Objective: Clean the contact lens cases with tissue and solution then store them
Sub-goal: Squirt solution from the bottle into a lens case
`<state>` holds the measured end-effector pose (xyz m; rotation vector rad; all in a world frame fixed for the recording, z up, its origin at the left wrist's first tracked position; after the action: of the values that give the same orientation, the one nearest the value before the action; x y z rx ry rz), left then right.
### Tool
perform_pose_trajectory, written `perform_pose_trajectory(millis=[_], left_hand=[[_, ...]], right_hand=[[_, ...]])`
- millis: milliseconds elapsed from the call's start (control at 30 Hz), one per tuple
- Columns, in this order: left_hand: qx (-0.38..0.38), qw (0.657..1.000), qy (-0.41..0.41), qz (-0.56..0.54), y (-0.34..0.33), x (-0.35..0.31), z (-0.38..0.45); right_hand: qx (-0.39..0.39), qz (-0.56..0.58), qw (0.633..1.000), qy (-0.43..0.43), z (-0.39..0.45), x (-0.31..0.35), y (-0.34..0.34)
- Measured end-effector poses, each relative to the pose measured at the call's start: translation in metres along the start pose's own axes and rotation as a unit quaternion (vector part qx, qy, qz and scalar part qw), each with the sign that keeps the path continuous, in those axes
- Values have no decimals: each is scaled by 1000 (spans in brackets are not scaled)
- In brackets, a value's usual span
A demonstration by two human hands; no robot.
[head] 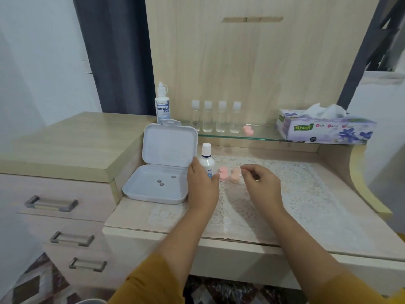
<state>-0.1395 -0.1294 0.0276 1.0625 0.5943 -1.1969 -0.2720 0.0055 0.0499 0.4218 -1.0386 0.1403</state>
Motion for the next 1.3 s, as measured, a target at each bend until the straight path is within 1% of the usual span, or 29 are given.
perform_pose_trajectory(millis=[133,233,333,467,667,800,833,967,1067,1167,1300], left_hand=[[2,1000,0,-11,3,-1,1],[4,999,8,-34,6,0,-1],[8,998,15,-60,8,0,-2],[16,993,35,-107,5,6,-2],[26,990,43,-130,2,9,-3],[23,990,31,-136,3,6,-3],[22,990,32,-135,3,7,-3],[21,989,33,-140,3,6,-3],[19,988,25,-151,6,2,-3],[32,987,25,-156,3,0,-5],[23,988,17,-155,5,0,-4]], right_hand=[[42,35,998,9,7,26,-28],[71,24,997,19,13,45,-54],[80,15,996,20,19,56,-69],[89,34,995,11,27,60,-76],[142,85,986,-19,29,56,-80],[180,84,980,0,26,58,-79],[176,86,981,2,25,58,-78],[120,103,987,3,28,56,-67],[117,124,985,0,31,57,-64],[113,116,987,-12,33,55,-63],[130,110,985,-4,34,58,-65]])
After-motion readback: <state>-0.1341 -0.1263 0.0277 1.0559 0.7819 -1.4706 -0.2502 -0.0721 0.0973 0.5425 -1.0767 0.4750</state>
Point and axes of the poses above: each hand's wrist, its own z-axis towards the middle knuckle, its own y-axis out of the back of the hand, x = y × z, the point moved 10 cm from there along z, towards the middle knuckle, and after that the axes turned 10 degrees about -x, right-handed, at the moved point
